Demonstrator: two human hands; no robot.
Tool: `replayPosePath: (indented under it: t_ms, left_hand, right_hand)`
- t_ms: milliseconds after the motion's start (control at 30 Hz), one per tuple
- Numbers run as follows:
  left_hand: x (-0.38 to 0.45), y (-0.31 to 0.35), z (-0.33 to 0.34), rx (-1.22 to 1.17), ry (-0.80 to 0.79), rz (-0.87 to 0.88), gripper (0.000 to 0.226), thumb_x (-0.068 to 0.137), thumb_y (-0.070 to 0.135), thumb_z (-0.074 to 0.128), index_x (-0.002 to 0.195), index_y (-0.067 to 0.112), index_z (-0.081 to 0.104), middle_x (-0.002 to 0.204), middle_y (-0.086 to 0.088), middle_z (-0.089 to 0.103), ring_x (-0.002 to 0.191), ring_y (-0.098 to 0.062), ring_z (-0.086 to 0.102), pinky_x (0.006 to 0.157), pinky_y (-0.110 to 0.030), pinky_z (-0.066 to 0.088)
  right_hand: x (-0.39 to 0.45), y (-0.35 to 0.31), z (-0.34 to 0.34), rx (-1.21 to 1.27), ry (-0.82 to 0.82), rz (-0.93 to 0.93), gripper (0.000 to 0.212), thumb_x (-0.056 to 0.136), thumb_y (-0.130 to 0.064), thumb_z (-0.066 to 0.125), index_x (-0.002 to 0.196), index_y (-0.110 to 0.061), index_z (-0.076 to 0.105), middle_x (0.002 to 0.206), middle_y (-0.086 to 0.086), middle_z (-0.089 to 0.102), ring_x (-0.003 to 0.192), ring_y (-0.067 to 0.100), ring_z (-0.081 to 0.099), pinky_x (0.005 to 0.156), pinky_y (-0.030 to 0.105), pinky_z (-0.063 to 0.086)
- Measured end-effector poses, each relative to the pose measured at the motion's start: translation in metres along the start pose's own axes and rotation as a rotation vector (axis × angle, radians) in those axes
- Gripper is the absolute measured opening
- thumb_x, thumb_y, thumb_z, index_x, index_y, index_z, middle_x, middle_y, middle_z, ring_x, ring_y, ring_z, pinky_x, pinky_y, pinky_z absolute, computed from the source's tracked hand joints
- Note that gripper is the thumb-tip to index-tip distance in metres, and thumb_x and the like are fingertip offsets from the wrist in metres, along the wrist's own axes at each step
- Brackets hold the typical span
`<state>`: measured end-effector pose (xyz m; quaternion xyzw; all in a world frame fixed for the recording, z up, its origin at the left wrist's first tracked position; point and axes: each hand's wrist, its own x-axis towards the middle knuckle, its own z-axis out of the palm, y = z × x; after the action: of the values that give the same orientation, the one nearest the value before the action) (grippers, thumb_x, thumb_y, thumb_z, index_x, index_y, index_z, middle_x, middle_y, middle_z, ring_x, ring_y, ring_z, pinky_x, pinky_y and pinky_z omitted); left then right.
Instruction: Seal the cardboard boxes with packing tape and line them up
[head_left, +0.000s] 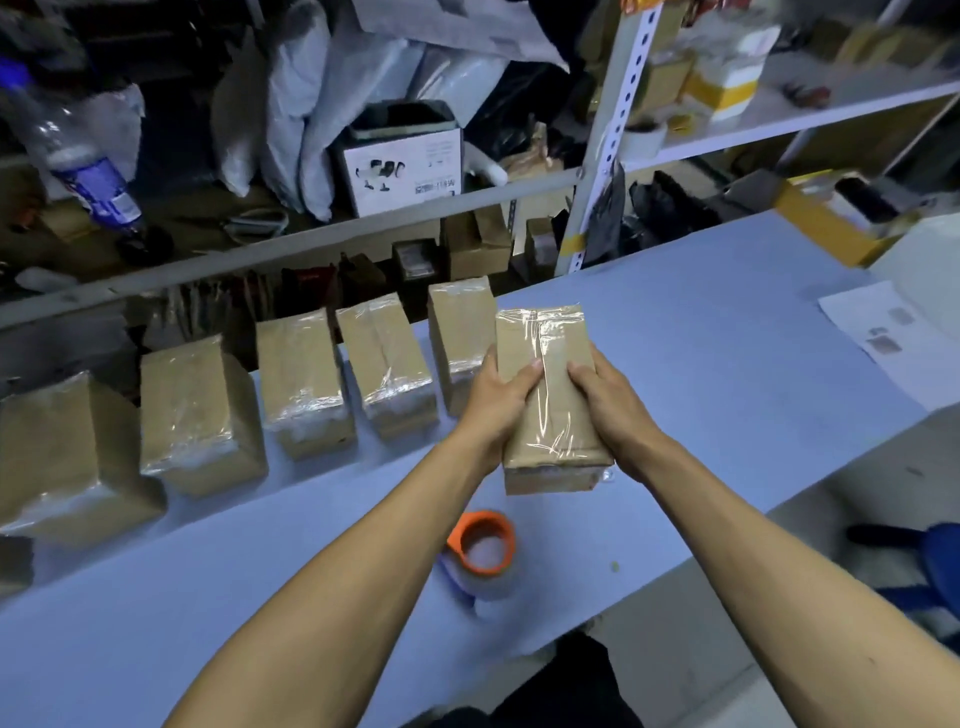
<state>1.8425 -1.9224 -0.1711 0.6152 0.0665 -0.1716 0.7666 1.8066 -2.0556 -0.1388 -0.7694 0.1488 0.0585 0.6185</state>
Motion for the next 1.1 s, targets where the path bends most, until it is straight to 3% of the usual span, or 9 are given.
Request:
replayPosePath:
  t_ms: [233, 300, 400, 467, 600, 700, 900, 1033, 1100]
  left_hand:
    - [0.096, -0.014, 0.083, 0.025, 0.121, -0.037, 0.035, 0.089, 0.026, 0.067, 0.122, 0.024, 0.057, 0.114, -0.003, 0.071, 0.100, -0.022, 0.071, 0.090, -0.047, 0.057]
    - [0.119, -0.020, 0.096, 0.037, 0.161, -0.052, 0.035, 0.087, 0.029, 0.066, 0.121, 0.028, 0.058, 0.113, -0.002, 0.071, 0.100, -0.022, 0.071, 0.090, -0.048, 0.056]
    - [0.161, -0.036, 0.107, 0.101, 0.276, -0.081, 0.033, 0.085, 0.037, 0.066, 0.118, 0.034, 0.059, 0.111, 0.003, 0.072, 0.100, -0.019, 0.071, 0.092, -0.049, 0.055]
    - [0.180, -0.049, 0.107, 0.216, 0.354, -0.087, 0.039, 0.084, 0.041, 0.064, 0.121, 0.032, 0.057, 0.108, 0.007, 0.072, 0.099, -0.015, 0.070, 0.093, -0.045, 0.055]
    - [0.209, -0.069, 0.104, 0.399, 0.466, -0.082, 0.044, 0.095, 0.032, 0.059, 0.137, 0.023, 0.047, 0.109, 0.010, 0.067, 0.100, -0.010, 0.065, 0.086, -0.022, 0.051]
    - [0.233, -0.067, 0.096, 0.482, 0.495, -0.050, 0.041, 0.097, 0.034, 0.057, 0.136, 0.023, 0.049, 0.108, 0.015, 0.066, 0.099, -0.004, 0.063, 0.076, -0.005, 0.044]
    - [0.282, -0.051, 0.080, 0.531, 0.528, -0.043, 0.038, 0.096, 0.033, 0.059, 0.131, 0.020, 0.053, 0.112, 0.006, 0.069, 0.101, -0.007, 0.066, 0.084, -0.016, 0.050]
    - [0.277, -0.045, 0.084, 0.626, 0.570, -0.019, 0.036, 0.095, 0.031, 0.061, 0.128, 0.017, 0.054, 0.110, 0.007, 0.067, 0.100, -0.009, 0.064, 0.077, -0.005, 0.043]
    - [0.274, -0.038, 0.089, 0.716, 0.577, -0.016, 0.043, 0.094, 0.030, 0.062, 0.132, 0.014, 0.049, 0.121, -0.002, 0.064, 0.113, -0.019, 0.060, 0.083, -0.013, 0.042]
  right_hand:
    - [0.112, 0.019, -0.087, -0.052, -0.117, 0.049, 0.034, 0.099, -0.025, 0.041, 0.126, -0.037, 0.056, 0.113, -0.009, 0.070, 0.100, 0.014, 0.069, 0.092, 0.040, 0.054]
    - [0.142, 0.026, -0.100, -0.088, -0.162, 0.089, 0.041, 0.092, -0.038, 0.043, 0.132, -0.044, 0.052, 0.118, -0.010, 0.068, 0.103, 0.015, 0.067, 0.093, 0.042, 0.053]
    - [0.198, 0.048, -0.110, -0.148, -0.232, 0.162, 0.068, 0.078, -0.063, 0.042, 0.144, -0.047, 0.037, 0.137, -0.009, 0.058, 0.117, 0.017, 0.061, 0.102, 0.046, 0.048]
    - [0.223, 0.066, -0.108, -0.176, -0.266, 0.203, 0.073, 0.077, -0.069, 0.039, 0.146, -0.046, 0.034, 0.142, -0.008, 0.054, 0.122, 0.019, 0.058, 0.104, 0.047, 0.046]
    - [0.249, 0.086, -0.097, -0.203, -0.335, 0.248, 0.063, 0.096, -0.054, 0.041, 0.154, -0.041, 0.020, 0.141, -0.006, 0.055, 0.120, 0.018, 0.058, 0.104, 0.039, 0.045]
    - [0.276, 0.087, -0.086, -0.203, -0.322, 0.189, 0.060, 0.102, -0.045, 0.039, 0.156, -0.036, 0.016, 0.145, -0.006, 0.051, 0.125, 0.019, 0.054, 0.107, 0.039, 0.043]
    - [0.329, 0.084, -0.066, -0.203, -0.306, 0.125, 0.065, 0.099, -0.051, 0.038, 0.157, -0.032, 0.016, 0.150, 0.000, 0.047, 0.130, 0.023, 0.051, 0.109, 0.043, 0.041]
    - [0.328, 0.085, -0.066, -0.247, -0.309, 0.105, 0.064, 0.101, -0.049, 0.038, 0.157, -0.028, 0.016, 0.148, 0.003, 0.049, 0.130, 0.025, 0.051, 0.108, 0.041, 0.041]
    - [0.327, 0.081, -0.068, -0.335, -0.302, 0.058, 0.066, 0.102, -0.047, 0.039, 0.158, -0.021, 0.016, 0.153, 0.006, 0.042, 0.137, 0.027, 0.043, 0.113, 0.040, 0.036]
